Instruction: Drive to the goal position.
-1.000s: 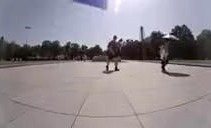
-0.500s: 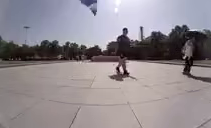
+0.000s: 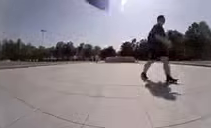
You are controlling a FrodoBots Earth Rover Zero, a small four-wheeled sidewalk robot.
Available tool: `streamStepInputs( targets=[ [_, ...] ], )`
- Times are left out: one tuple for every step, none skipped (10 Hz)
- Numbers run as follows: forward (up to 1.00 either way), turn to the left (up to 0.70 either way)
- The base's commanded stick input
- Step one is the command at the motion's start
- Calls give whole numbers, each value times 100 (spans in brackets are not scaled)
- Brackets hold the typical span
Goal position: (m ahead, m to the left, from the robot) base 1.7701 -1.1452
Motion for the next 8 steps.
streamStepInputs(
  targets=[
    [100, 0],
    [100, 0],
    [100, 0],
    [100, 0],
    [100, 0],
    [100, 0],
    [100, 0],
    [100, 0]
  ],
)
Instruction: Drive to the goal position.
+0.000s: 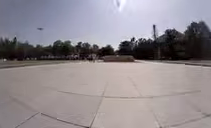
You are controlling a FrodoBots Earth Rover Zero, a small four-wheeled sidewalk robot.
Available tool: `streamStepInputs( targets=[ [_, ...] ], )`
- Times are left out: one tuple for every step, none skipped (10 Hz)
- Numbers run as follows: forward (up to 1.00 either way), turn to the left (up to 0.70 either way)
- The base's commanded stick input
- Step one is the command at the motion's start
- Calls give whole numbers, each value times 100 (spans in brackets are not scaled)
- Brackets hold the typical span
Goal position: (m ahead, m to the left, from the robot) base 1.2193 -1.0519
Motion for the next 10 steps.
streamStepInputs(
  targets=[
    [100, 0],
    [100, 0],
    [100, 0],
    [100, 0],
    [100, -4],
    [100, -25],
    [100, -40],
    [100, -40],
    [100, -36],
    [100, -16]
  ],
)
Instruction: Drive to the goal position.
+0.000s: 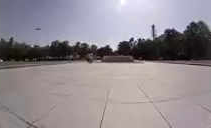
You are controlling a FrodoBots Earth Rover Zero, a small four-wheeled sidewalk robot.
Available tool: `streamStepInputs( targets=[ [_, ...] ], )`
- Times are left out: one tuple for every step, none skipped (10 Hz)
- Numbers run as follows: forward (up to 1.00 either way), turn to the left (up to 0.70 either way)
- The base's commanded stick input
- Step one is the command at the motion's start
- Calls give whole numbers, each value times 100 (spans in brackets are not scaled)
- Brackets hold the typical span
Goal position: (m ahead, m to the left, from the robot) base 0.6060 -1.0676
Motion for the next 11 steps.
streamStepInputs(
  targets=[
    [100, 0],
    [100, 0],
    [100, 0],
    [100, 0],
    [100, 0],
    [100, 0],
    [100, 0],
    [100, 0],
    [100, 0],
    [100, 0],
    [100, 0]
  ],
)
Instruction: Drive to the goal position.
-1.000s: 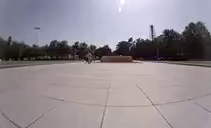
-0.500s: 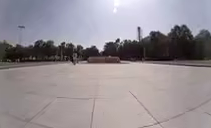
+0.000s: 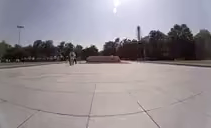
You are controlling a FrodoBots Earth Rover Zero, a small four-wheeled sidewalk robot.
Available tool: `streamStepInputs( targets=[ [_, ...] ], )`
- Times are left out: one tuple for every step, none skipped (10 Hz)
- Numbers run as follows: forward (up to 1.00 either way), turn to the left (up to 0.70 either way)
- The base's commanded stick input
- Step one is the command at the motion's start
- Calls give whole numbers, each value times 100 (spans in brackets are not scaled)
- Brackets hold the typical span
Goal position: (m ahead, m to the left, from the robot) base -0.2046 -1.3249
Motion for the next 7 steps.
streamStepInputs(
  targets=[
    [100, 0],
    [100, 0],
    [100, 0],
    [100, 0],
    [100, 0],
    [100, 0],
    [100, 0]
  ],
)
